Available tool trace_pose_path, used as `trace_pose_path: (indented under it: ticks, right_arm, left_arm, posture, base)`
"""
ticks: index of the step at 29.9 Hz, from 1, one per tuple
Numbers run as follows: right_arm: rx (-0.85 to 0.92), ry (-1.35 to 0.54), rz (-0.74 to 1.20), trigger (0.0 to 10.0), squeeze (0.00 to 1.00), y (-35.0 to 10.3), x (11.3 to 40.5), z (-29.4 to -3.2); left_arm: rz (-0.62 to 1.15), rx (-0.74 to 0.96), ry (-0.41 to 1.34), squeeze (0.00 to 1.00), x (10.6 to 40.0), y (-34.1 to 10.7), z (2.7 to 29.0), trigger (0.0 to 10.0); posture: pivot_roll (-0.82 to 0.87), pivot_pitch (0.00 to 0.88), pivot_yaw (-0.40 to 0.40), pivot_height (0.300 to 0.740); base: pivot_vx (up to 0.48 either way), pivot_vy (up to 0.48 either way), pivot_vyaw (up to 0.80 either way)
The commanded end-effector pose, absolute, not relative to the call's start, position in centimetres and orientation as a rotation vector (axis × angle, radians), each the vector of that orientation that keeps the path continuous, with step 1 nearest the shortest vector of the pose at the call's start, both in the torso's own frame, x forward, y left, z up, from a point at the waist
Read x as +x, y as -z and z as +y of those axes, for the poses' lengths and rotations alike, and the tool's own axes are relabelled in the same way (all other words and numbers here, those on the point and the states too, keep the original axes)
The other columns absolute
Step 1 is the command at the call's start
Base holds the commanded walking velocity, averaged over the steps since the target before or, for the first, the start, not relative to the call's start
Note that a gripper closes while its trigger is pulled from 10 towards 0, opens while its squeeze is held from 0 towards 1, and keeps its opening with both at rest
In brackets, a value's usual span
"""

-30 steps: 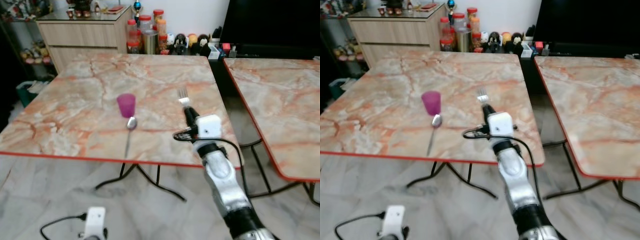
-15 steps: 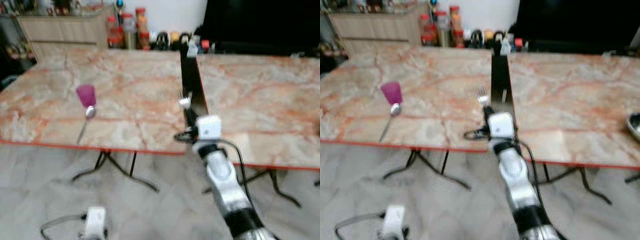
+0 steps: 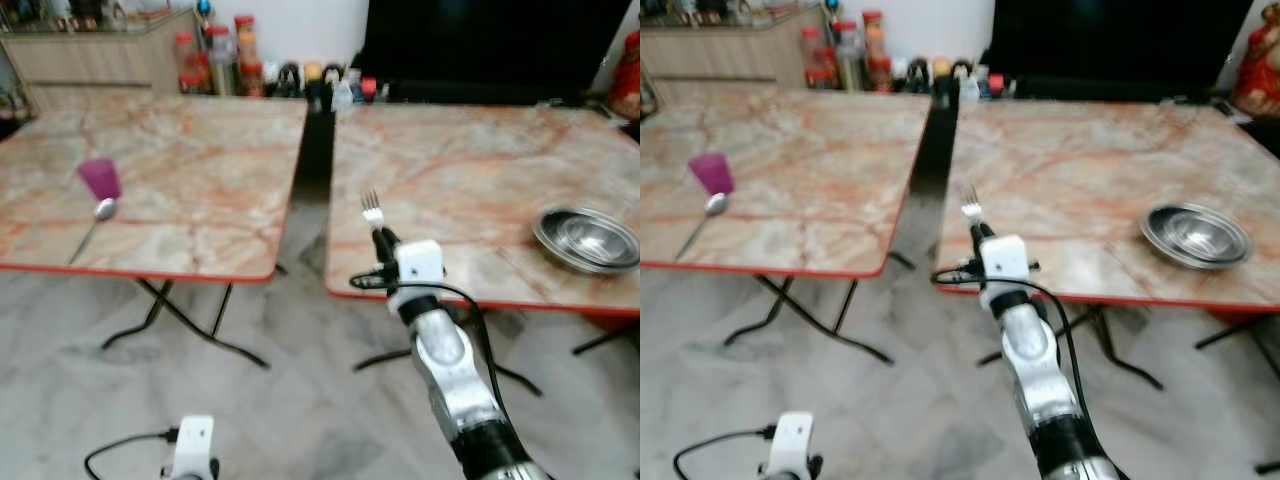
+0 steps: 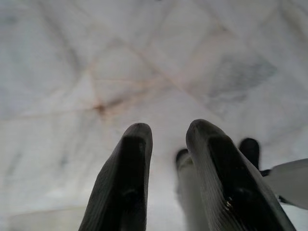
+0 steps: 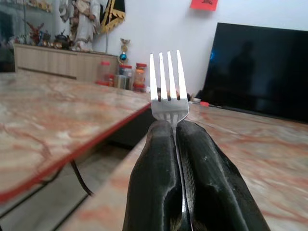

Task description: Setting the table

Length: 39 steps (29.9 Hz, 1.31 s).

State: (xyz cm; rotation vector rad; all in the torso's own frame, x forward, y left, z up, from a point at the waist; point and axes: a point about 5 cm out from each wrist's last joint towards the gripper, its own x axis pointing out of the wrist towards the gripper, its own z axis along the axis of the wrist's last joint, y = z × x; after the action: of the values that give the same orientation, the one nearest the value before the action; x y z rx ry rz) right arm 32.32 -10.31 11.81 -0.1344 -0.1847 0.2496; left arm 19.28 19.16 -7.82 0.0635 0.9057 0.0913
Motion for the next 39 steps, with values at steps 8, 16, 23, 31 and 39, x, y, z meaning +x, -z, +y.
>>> trace_pose_path:
  ticks: [8, 16, 23, 31, 39]
  right_arm:
    - [-0.135, -0.262, -0.205, 10.0, 0.00, -12.22, 32.38, -9.80]
    - [-0.139, -0.255, -0.201, 10.0, 0.00, -12.16, 32.40, -9.91]
    - [-0.142, -0.250, -0.199, 10.0, 0.00, -12.10, 32.38, -10.13]
    - [-0.143, -0.247, -0.197, 10.0, 0.00, -12.08, 32.35, -10.18]
    - [-0.146, -0.241, -0.192, 10.0, 0.00, -12.02, 32.38, -10.35]
  left_arm:
    - [0.913, 0.074, -0.103, 0.00, 19.05, 7.85, 19.82, 10.0]
    - [0.913, 0.074, -0.101, 0.00, 19.02, 7.86, 19.82, 10.0]
    - [0.913, 0.074, -0.100, 0.00, 18.99, 7.88, 19.78, 10.0]
    - [0.912, 0.070, -0.101, 0.00, 18.96, 7.89, 19.74, 10.0]
    - [0.906, 0.070, -0.106, 0.00, 19.09, 7.83, 19.72, 10.0]
  posture:
    - [-0.03, 0.000, -0.005, 0.719]
    - [-0.04, 0.000, -0.004, 0.719]
    - [-0.04, 0.000, -0.006, 0.719]
    - [-0.04, 0.000, -0.007, 0.719]
    - [-0.04, 0.000, -0.007, 0.719]
  base:
    - [0.000, -0.480, 0.00]
    - [0.000, -0.480, 0.00]
    - [0.000, -0.480, 0.00]
    - [0.000, -0.480, 0.00]
    - [0.000, -0.277, 0.00]
